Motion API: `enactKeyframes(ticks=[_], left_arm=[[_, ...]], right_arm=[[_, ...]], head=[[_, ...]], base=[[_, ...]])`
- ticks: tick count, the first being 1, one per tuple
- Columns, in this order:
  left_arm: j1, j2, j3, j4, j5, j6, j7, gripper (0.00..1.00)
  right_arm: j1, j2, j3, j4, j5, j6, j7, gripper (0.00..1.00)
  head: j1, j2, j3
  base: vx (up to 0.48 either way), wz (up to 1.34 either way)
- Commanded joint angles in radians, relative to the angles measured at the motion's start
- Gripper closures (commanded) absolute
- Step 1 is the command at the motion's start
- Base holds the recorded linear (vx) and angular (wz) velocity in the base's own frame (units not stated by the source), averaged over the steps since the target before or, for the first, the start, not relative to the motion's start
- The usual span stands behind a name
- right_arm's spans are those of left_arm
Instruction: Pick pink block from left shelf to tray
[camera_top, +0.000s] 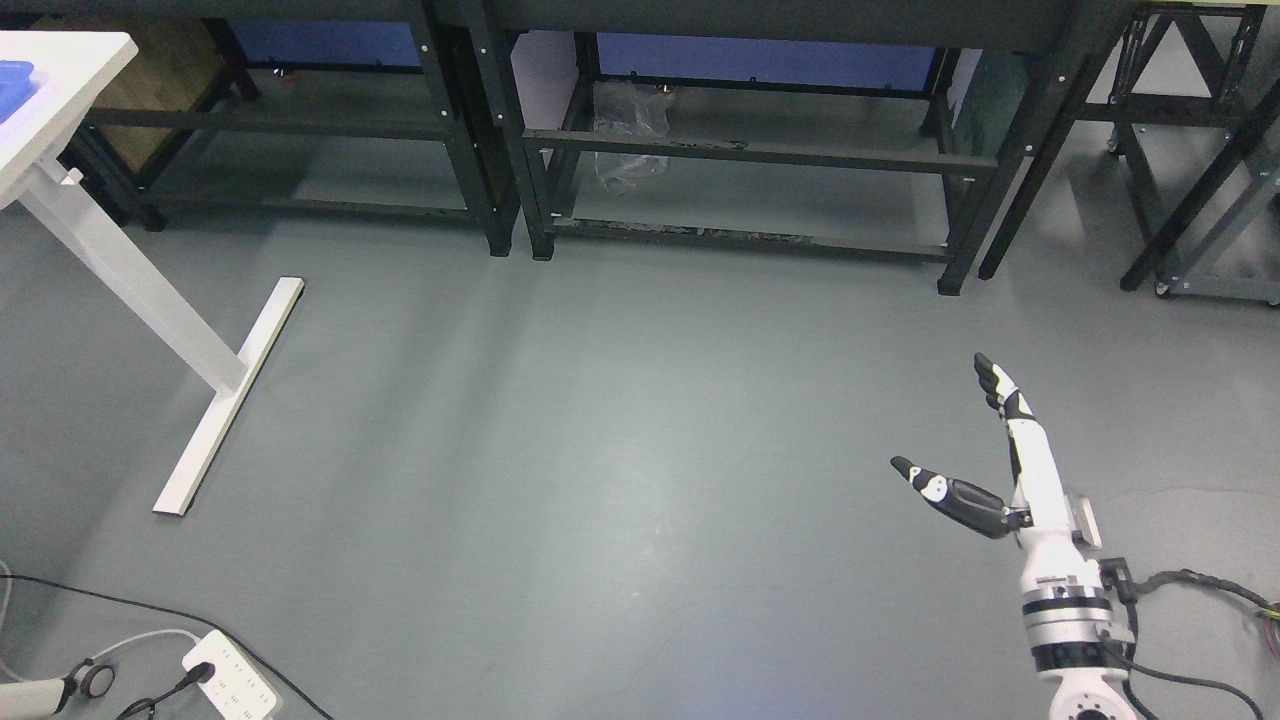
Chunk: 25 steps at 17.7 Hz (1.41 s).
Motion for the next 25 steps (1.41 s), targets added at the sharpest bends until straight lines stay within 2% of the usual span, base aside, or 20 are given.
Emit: enactKeyframes(ticks=[1,2,3,6,11,14,25], left_arm=[[0.009,0.017,0.000,0.000,-0.002,0.001,0.001,0.00],[0.009,0.017,0.000,0.000,-0.002,-0.001,0.001,0.00],[0.009,0.017,0.000,0.000,-0.002,-0.001,0.001,0.00],[0.009,0.017,0.000,0.000,-0.002,-0.001,0.001,0.00],[0.009,0.017,0.000,0.000,-0.002,-0.001,0.001,0.00],[0.009,0.017,0.000,0.000,-0.002,-0.001,0.001,0.00],[0.009,0.017,0.000,0.000,-0.002,-0.001,0.001,0.00]], right_arm=[[-0.021,-0.024,-0.006,-0.008,0.502,0.005,-0.038,0.04],[-0.024,-0.021,-0.005,-0.010,0.578,0.006,-0.075,0.04],[-0.024,-0.021,-0.003,-0.011,0.586,0.002,-0.121,0.04],[-0.033,0.002,-0.003,-0.013,0.576,0.005,-0.133,0.01],[-0.041,0.027,-0.008,-0.013,0.505,-0.020,-0.187,0.00],[-0.044,0.056,-0.008,-0.013,0.496,-0.012,-0.192,0.00],[-0.053,0.057,-0.003,-0.011,0.497,0.017,-0.196,0.01]], head=[[0.0000,0.000,0.000],[0.0000,0.000,0.000],[0.0000,0.000,0.000],[0.0000,0.000,0.000],[0.0000,0.000,0.000],[0.0000,0.000,0.000],[0.0000,0.000,0.000]], base=[[0.049,-0.01],[0.081,0.00],[0.103,0.00],[0.131,0.00],[0.175,-0.01],[0.195,-0.08],[0.171,0.13]])
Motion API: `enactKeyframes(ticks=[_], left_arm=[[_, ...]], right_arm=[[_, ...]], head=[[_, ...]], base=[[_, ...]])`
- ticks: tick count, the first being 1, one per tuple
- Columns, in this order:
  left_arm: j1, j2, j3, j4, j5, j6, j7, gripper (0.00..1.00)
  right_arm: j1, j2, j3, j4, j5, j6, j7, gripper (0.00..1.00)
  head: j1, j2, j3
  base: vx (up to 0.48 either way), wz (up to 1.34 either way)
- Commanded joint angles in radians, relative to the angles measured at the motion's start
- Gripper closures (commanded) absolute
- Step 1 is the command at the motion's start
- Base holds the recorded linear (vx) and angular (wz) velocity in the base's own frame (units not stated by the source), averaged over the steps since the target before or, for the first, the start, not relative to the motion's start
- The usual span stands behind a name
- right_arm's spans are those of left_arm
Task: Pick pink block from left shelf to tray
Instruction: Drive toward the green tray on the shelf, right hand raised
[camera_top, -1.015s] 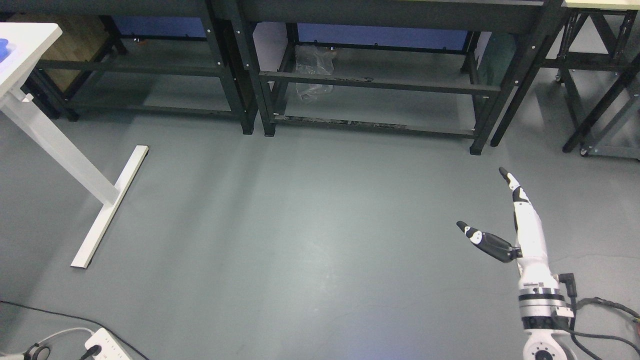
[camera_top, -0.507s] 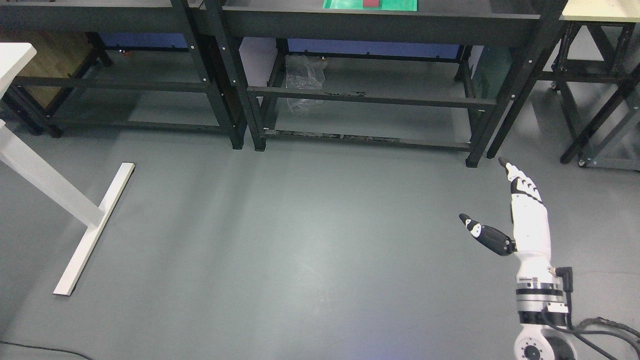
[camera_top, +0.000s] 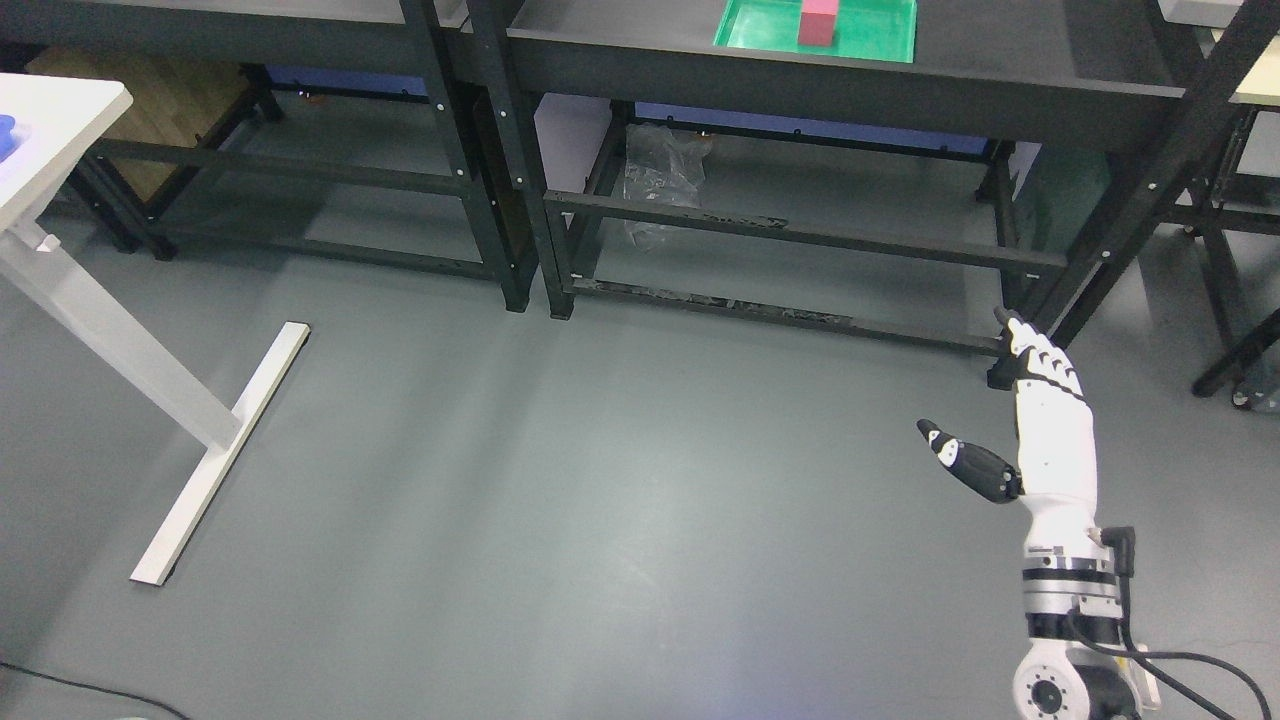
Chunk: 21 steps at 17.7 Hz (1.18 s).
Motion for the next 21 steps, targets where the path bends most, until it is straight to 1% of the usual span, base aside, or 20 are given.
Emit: enactKeyframes(ticks=[1,16,21], left_arm=[[0.009,0.017,0.000,0.000,-0.002,-0.001,0.001,0.00],[0.009,0.017,0.000,0.000,-0.002,-0.001,0.001,0.00],[0.009,0.017,0.000,0.000,-0.002,-0.001,0.001,0.00]], right_arm=[[-0.002,0.003,0.003,0.000,0.011,0.004,-0.001,0.01],[0.001,0.003,0.013,0.000,0.009,0.004,-0.001,0.01],[0.001,0.002,0.035,0.002,0.011,0.003,0.001,0.01]], head=[[0.0000,0.000,0.000],[0.0000,0.000,0.000],[0.0000,0.000,0.000]], base=[[0.233,0.00],[0.261,-0.05],[0.295,0.00]])
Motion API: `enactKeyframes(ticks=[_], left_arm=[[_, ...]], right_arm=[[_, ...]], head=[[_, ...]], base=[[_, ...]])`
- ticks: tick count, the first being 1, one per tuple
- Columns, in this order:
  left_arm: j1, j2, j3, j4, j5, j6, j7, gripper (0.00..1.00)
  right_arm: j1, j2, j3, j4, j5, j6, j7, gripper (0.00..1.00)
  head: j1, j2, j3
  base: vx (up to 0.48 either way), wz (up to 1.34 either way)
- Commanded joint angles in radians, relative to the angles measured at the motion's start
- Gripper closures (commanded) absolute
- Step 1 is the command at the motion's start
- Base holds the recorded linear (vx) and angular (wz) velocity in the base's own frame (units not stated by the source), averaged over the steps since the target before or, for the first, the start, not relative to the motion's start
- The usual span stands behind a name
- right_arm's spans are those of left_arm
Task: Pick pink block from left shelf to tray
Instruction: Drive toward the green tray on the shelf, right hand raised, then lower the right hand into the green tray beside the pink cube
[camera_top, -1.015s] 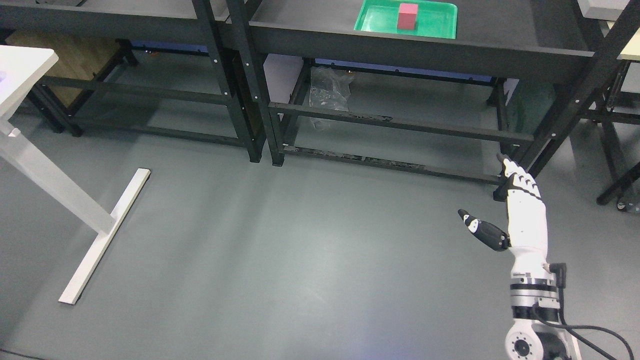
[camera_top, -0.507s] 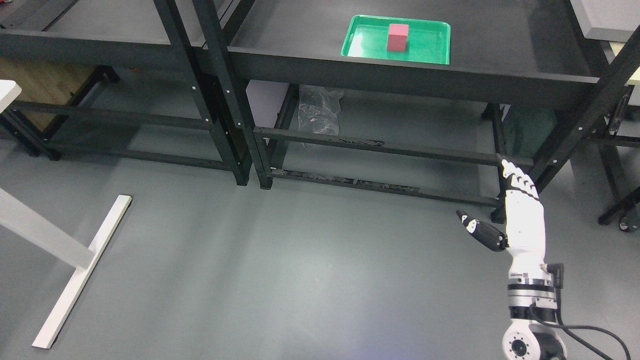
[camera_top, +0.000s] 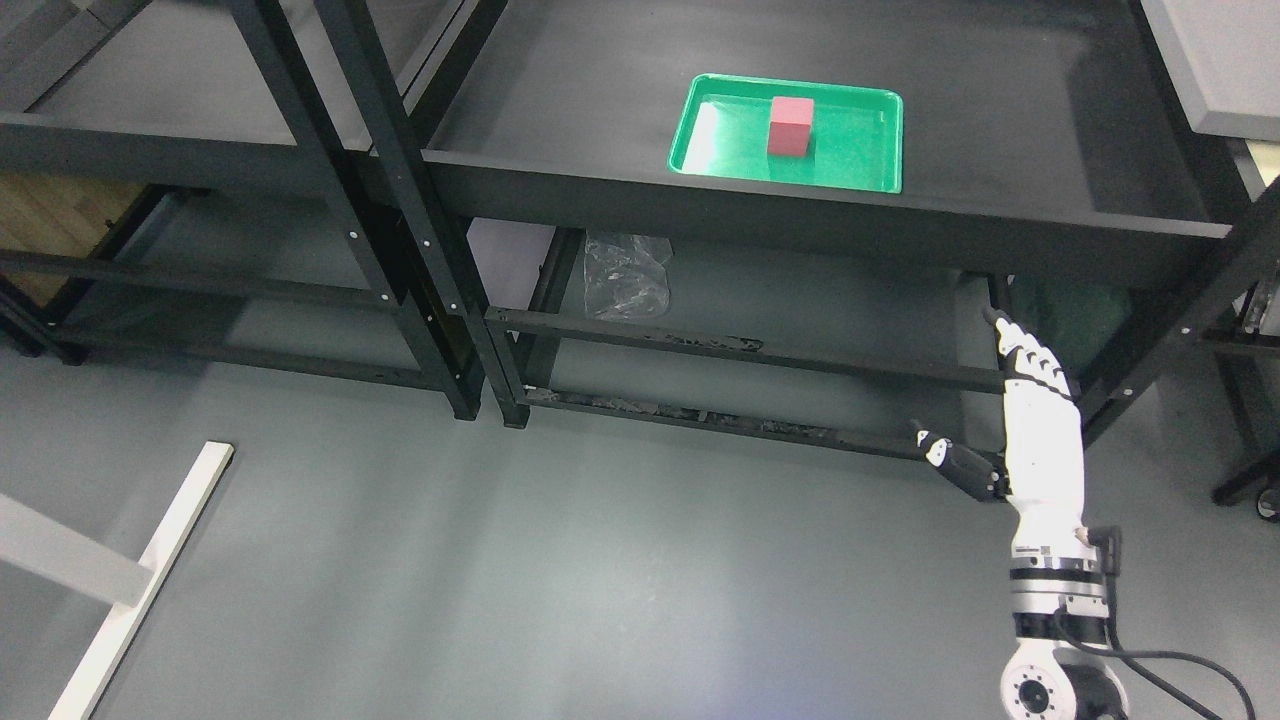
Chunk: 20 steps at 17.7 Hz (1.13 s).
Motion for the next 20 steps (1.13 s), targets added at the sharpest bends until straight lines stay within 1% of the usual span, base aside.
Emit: enactKeyframes(ticks=[1,13,20], left_arm=[[0.009,0.017,0.000,0.000,-0.002,-0.001,0.001,0.00],[0.009,0.017,0.000,0.000,-0.002,-0.001,0.001,0.00],[0.009,0.017,0.000,0.000,-0.002,-0.001,0.001,0.00]], right_arm=[[0.000,-0.016,0.024,0.001,0.000,-0.003,0.001,0.01],[0.004,-0.017,0.033,0.003,0.000,-0.015,0.014,0.01],[-0.002,-0.017,0.033,0.008,-0.001,-0.006,0.108,0.01]], head=[[0.0000,0.000,0.000],[0.0000,0.000,0.000],[0.0000,0.000,0.000]], base=[[0.310,0.05],[0.288,0.11],[0.295,0.15]])
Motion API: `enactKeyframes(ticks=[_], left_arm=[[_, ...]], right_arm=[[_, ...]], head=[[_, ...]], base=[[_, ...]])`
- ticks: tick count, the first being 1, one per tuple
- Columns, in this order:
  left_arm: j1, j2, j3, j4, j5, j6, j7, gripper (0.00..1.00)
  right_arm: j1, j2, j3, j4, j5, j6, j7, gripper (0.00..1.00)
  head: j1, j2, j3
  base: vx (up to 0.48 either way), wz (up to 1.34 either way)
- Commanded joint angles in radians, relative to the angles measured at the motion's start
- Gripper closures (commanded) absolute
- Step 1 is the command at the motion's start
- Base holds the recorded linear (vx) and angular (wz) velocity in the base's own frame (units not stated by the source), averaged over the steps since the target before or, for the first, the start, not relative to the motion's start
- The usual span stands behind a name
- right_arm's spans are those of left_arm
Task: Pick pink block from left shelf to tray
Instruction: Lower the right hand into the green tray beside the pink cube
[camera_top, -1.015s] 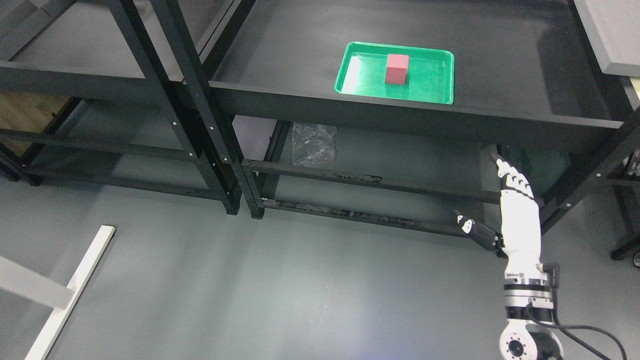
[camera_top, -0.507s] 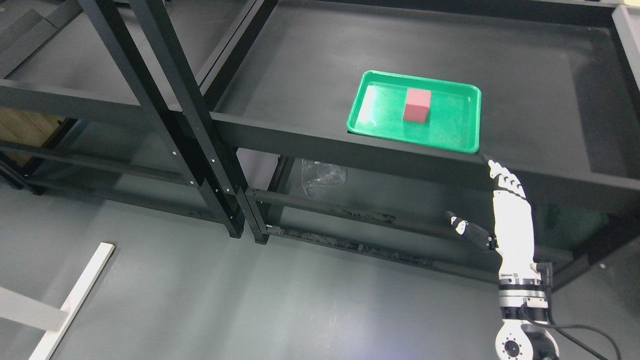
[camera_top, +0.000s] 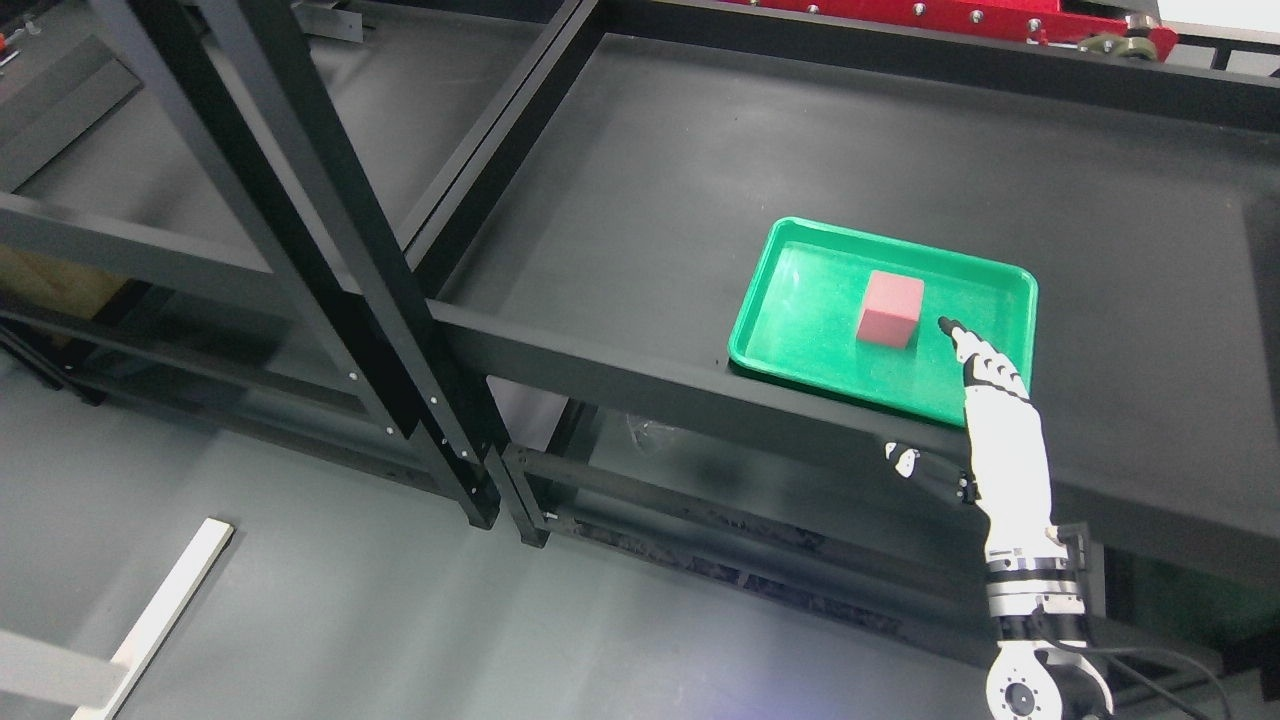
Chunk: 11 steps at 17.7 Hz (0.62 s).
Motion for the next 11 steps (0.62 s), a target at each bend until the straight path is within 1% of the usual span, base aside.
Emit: enactKeyframes(ticks=[1,4,11], left_arm=[[0.009,0.017,0.000,0.000,-0.002,0.001,0.001,0.00],[0.009,0.017,0.000,0.000,-0.002,-0.001,0.001,0.00],[0.009,0.017,0.000,0.000,-0.002,-0.001,0.001,0.00]], right_arm=[[-0.003,-0.019,0.004,0.004,-0.001,0.014,0.063,0.01],[-0.001,-0.019,0.002,0.007,-0.001,0.046,0.132,0.01],[0.002,-0.029,0.000,0.022,-0.001,0.087,0.169,0.01]], head=[[0.0000,0.000,0.000],[0.0000,0.000,0.000],[0.0000,0.000,0.000]], base=[[0.274,0.06],[0.250,-0.04],[0.212,-0.08]])
